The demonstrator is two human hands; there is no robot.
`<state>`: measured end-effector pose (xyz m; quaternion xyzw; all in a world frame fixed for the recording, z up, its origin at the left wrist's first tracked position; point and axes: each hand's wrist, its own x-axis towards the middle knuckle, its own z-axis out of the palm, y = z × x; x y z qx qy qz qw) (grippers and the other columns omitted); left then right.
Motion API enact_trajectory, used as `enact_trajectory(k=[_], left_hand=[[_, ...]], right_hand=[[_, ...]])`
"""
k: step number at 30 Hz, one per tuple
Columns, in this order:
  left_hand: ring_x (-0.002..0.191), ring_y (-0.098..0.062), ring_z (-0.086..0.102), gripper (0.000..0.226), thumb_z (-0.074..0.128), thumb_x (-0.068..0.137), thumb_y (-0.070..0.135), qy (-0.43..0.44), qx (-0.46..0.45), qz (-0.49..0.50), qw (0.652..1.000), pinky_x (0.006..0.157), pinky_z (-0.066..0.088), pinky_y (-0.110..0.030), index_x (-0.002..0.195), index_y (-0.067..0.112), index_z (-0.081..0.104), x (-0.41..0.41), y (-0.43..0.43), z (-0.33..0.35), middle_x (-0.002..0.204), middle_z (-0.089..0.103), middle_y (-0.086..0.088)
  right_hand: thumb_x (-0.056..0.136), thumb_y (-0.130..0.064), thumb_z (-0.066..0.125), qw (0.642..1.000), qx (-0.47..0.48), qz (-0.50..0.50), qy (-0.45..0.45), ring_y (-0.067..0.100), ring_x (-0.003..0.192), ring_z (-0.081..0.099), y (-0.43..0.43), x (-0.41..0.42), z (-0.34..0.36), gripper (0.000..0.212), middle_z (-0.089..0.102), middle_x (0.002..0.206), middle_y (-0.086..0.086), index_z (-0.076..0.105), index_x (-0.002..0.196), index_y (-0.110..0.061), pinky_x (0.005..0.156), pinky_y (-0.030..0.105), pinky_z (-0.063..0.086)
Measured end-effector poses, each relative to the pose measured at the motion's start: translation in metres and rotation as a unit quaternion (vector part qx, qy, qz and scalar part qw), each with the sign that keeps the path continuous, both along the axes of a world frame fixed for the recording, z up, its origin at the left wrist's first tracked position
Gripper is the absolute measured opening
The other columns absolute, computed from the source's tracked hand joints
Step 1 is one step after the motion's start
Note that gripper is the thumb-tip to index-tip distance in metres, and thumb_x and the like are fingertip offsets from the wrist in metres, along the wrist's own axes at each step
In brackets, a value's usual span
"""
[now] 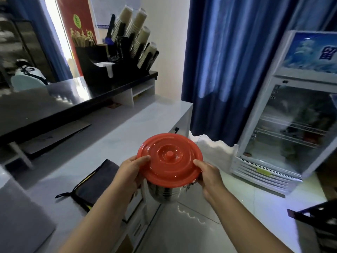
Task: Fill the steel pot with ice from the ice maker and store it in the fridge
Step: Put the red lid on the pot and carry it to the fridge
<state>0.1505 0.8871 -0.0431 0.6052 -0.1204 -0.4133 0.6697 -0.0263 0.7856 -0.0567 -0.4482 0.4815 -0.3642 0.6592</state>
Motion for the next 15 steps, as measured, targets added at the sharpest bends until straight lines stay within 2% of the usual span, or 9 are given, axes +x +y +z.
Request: enact_trajectory(k=[2,3,8,15], left_hand=[[0.068,-0.023,0.065,0.016,0.069,0.080,0.013,-0.012,0.008,-0.011,1.000,0.074,0.050,-0.037,0.094,0.005,0.069,0.012,-0.029,-0.003,0.068,0.071,-0.009],[0.072,-0.024,0.065,0.016,0.070,0.079,0.014,-0.018,0.010,-0.017,1.000,0.078,0.048,-0.039,0.093,0.007,0.070,0.016,-0.043,-0.003,0.070,0.072,-0.008],[0.066,-0.021,0.062,0.005,0.066,0.082,0.009,-0.038,0.010,-0.049,0.998,0.067,0.051,-0.029,0.087,0.007,0.067,0.025,-0.113,-0.006,0.063,0.069,-0.004],[0.069,-0.023,0.064,0.005,0.065,0.083,0.009,-0.036,0.020,-0.067,0.997,0.073,0.053,-0.033,0.087,0.005,0.066,0.026,-0.219,-0.011,0.071,0.069,-0.011]], right_hand=[[0.085,-0.010,0.060,1.000,-0.002,-0.016,-0.004,0.017,0.056,0.047,-0.022,0.005,0.001,0.020,0.051,0.054,0.001,0.060,0.066,-0.012,0.058,0.031,0.040],[0.085,-0.009,0.060,1.000,-0.002,-0.026,-0.009,0.017,0.055,0.047,-0.033,0.008,0.001,0.020,0.052,0.054,0.000,0.061,0.065,-0.012,0.057,0.030,0.040],[0.087,-0.010,0.058,0.999,-0.005,-0.053,-0.008,0.014,0.056,0.051,-0.088,0.011,0.004,0.020,0.056,0.053,-0.003,0.063,0.068,-0.014,0.057,0.027,0.042],[0.087,-0.010,0.059,0.998,0.006,-0.069,-0.007,0.015,0.050,0.048,-0.190,0.012,-0.003,0.016,0.054,0.050,-0.002,0.063,0.071,-0.011,0.054,0.028,0.042]])
